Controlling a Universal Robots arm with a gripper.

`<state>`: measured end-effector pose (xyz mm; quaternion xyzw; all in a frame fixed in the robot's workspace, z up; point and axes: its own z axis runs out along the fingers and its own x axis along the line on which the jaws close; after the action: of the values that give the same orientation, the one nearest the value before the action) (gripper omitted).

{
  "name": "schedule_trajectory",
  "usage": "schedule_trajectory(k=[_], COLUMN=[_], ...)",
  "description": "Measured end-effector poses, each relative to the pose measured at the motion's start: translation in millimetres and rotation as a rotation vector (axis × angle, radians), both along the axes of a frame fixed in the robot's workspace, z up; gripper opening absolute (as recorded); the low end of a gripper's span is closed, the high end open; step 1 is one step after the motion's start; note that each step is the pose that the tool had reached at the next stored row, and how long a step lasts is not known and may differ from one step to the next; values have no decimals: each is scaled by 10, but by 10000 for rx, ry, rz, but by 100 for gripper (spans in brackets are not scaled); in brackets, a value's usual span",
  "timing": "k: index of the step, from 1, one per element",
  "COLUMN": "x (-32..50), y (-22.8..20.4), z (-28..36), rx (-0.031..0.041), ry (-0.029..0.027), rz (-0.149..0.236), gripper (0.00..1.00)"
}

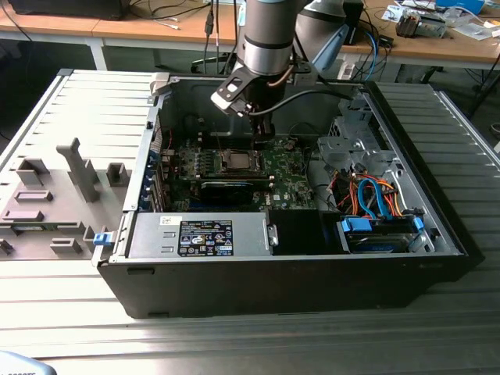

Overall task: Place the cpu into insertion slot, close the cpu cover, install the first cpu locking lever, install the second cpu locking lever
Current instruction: 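Close the cpu cover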

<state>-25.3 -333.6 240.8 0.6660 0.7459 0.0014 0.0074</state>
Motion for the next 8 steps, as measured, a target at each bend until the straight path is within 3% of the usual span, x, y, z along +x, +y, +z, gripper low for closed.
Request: schedule_trajectory(k=[8], x=[-38], y=[0], z=[-2], rx=[0], ry=[0], rz=[-1], gripper=[11])
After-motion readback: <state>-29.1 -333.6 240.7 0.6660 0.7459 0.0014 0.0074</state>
